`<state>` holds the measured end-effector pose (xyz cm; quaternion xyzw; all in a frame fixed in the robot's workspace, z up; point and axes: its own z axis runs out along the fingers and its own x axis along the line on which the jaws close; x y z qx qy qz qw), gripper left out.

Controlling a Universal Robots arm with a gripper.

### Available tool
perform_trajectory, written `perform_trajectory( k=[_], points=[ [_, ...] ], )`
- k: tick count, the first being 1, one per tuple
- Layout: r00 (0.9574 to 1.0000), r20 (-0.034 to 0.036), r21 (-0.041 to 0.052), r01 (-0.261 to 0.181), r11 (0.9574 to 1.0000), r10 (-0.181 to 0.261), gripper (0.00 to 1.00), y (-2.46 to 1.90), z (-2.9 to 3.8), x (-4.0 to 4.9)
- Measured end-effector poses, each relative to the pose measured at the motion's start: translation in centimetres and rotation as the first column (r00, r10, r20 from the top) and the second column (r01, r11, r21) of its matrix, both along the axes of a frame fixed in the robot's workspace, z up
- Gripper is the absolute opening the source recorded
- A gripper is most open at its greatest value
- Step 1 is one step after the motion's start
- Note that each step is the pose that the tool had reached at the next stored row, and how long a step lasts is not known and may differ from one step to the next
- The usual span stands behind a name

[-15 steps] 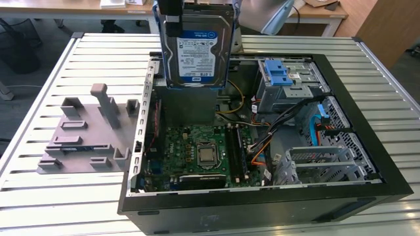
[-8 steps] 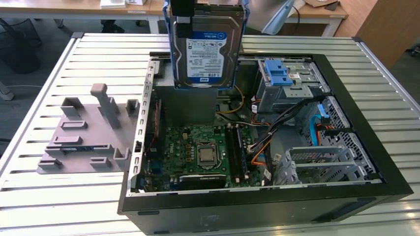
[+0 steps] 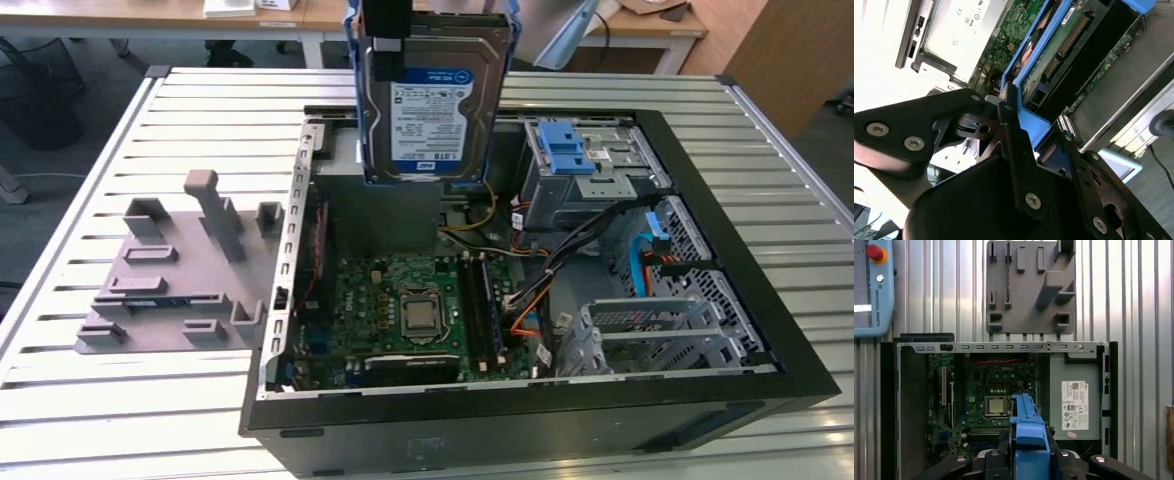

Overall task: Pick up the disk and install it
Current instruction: 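Pick up the disk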

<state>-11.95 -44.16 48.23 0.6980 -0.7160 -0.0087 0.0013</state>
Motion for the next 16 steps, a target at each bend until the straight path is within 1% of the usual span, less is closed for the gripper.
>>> perform_trajectory(
  k=[6, 13, 16],
  points=[
    [1.0, 0.0001, 0.0, 0.0, 1.0, 0.0, 0.36, -0.58, -0.04, 0.37],
    [1.0, 0.0, 0.0001, 0.0, 1.0, 0.0, 0.36, -0.83, -0.08, 0.8],
    [1.0, 0.0, 0.0001, 0.0, 1.0, 0.0, 0.36, -0.9, -0.1, 1.18]
  ],
)
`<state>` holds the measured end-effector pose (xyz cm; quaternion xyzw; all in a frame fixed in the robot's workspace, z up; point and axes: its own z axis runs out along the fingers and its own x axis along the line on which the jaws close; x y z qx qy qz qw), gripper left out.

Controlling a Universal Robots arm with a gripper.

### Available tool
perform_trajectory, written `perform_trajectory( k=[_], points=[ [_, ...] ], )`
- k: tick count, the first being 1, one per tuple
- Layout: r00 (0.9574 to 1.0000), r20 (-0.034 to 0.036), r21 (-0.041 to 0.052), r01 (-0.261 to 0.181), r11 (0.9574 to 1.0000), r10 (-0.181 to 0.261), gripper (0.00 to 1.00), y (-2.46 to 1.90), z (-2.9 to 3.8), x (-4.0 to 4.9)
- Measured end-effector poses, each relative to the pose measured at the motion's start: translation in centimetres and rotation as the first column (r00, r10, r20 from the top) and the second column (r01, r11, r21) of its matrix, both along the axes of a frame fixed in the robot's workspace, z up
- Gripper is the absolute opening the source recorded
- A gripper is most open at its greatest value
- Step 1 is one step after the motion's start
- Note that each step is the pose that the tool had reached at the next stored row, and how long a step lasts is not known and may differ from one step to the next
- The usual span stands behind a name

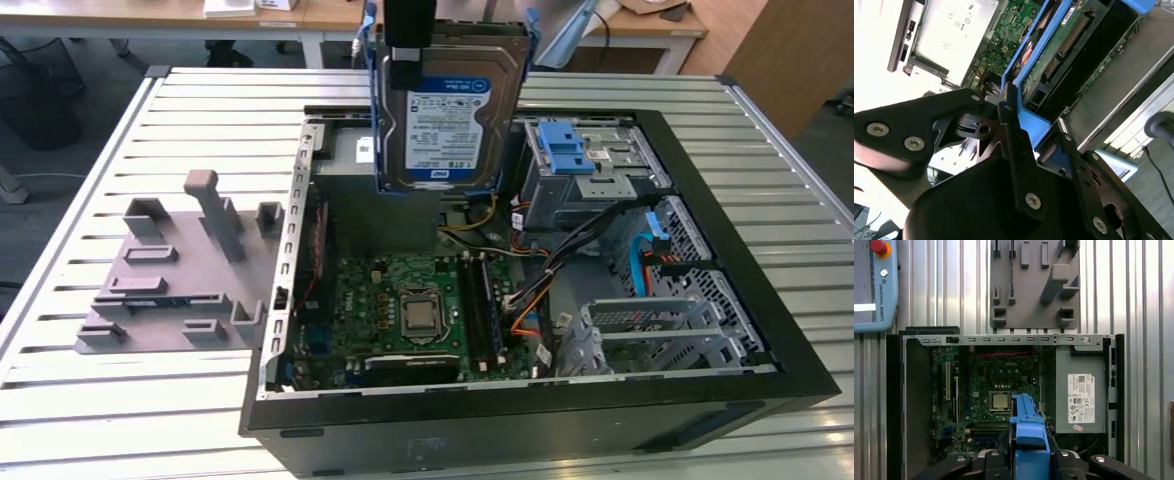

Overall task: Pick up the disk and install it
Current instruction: 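Pick up the disk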

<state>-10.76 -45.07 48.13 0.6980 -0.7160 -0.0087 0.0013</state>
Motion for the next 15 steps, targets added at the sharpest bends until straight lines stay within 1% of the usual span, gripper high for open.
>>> perform_trajectory(
  k=[9, 15],
  points=[
    [1.0, 0.0, -0.0001, 0.0, 1.0, 0.0, 0.36, -0.23, -0.03, 1.25],
    [1.0, 0.0, 0.0, 0.0, 1.0, 0.0, 0.36, -0.93, -0.07, 1.65]
  ],
)
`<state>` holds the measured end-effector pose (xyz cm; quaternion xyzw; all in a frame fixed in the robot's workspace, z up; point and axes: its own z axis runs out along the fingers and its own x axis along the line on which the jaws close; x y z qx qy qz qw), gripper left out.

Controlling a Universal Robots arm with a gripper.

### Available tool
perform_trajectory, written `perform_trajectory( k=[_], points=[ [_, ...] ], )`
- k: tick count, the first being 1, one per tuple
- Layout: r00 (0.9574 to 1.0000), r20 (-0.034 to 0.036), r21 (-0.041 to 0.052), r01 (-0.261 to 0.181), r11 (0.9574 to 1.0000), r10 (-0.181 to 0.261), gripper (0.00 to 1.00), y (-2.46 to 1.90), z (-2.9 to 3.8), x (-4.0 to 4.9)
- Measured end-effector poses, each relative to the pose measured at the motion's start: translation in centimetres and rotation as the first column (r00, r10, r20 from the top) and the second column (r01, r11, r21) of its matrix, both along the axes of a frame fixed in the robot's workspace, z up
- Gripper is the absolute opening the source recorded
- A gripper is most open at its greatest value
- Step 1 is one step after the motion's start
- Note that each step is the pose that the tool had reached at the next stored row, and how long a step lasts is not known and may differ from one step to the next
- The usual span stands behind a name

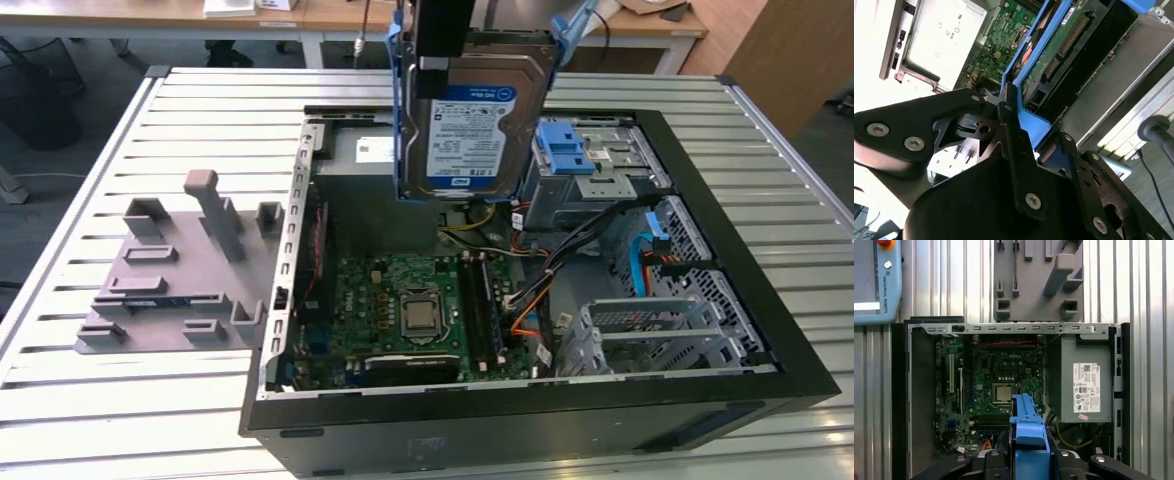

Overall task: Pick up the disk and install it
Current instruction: 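Pick up the disk, then insert the disk into the insertion slot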

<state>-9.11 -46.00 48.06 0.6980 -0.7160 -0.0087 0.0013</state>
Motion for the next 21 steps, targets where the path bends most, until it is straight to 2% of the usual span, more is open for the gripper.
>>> perform_trajectory(
  k=[5, 10, 21],
  points=[
    [1.0, 0.0001, 0.0, 0.0, 1.0, 0.0, 0.36, -0.45, -0.02, 0.74],
    [1.0, 0.0, 0.0, 0.0, 1.0, 0.0, 0.36, -0.66, -0.04, 1.71],
    [1.0, 0.0, -0.0002, 0.0, 1.0, 0.0, 0.36, -0.68, -0.04, 1.88]
  ],
)
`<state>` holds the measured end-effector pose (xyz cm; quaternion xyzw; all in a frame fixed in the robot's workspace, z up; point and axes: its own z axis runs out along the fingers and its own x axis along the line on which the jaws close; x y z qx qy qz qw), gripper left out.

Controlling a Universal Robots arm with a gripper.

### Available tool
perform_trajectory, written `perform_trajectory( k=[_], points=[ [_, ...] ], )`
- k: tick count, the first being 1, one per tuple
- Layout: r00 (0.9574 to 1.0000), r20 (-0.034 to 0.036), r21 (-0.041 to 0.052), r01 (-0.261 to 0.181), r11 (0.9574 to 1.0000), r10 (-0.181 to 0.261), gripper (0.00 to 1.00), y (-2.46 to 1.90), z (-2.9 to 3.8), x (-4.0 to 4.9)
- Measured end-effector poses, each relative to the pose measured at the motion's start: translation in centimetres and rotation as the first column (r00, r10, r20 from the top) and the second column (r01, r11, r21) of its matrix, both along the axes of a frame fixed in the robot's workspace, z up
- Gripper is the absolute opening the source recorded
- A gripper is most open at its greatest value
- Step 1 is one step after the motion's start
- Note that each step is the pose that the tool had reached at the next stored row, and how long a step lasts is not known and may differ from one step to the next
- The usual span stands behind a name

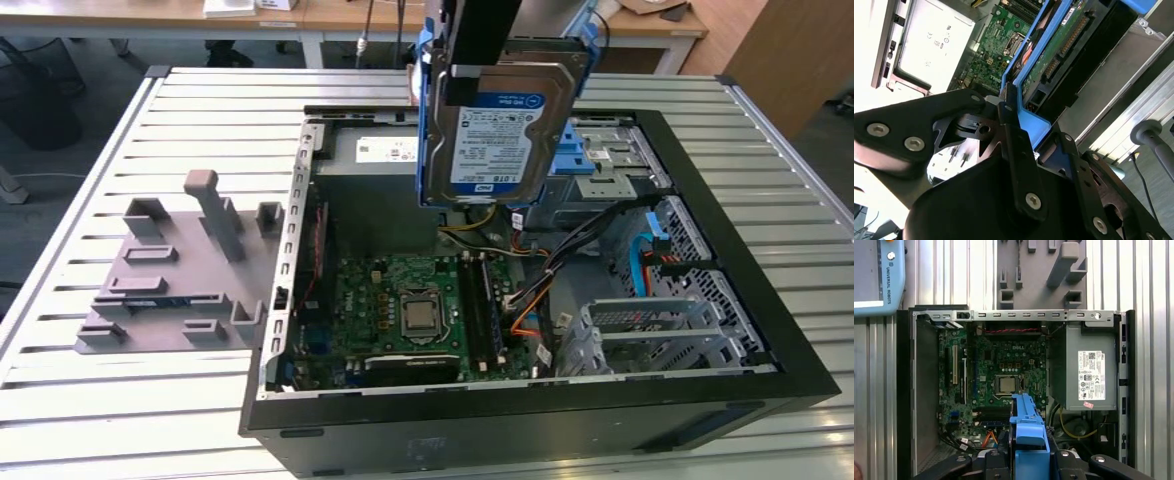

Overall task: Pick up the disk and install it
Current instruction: 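Insert the disk into the insertion slot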

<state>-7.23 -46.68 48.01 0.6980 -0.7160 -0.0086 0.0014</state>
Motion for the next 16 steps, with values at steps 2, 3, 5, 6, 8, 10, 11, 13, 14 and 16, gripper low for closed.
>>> perform_trajectory(
  k=[2, 3, 5, 6, 8, 10, 11, 13, 14, 16],
  points=[
    [1.0, 0.0, 0.0001, 0.0, 1.0, 0.0, 0.36, -0.06, -0.01, 0.0],
    [1.0, 0.0, 0.0, 0.0, 1.0, 0.0, 0.36, -0.12, -0.01, 0.01],
    [1.0, 0.0, 0.0, 0.0, 1.0, 0.0, 0.36, -0.27, -0.02, 0.0],
    [1.0, 0.0, 0.0001, 0.0, 1.0, 0.0, 0.36, -0.4, -0.02, 0.0],
    [1.0, 0.0, 0.0001, 0.0, 1.0, 0.0, 0.36, -0.65, -0.03, 0.0],
    [1.0, 0.0, 0.0001, 0.0, 1.0, 0.0, 0.36, -0.92, -0.04, 0.0],
    [1.0, 0.0, 0.0001, 0.0, 1.0, 0.0, 0.36, -1.09, -0.04, 0.01],
    [1.0, 0.0001, 0.0001, 0.0, 1.0, 0.0, 0.36, -1.38, -0.06, 0.05],
    [1.0, 0.0001, 0.0001, 0.0, 1.0, 0.0, 0.36, -1.54, -0.06, 0.08],
    [1.0, 0.0, 0.0, 0.0, 1.0, 0.0, 0.36, -1.88, -0.07, 0.11]
  ],
)
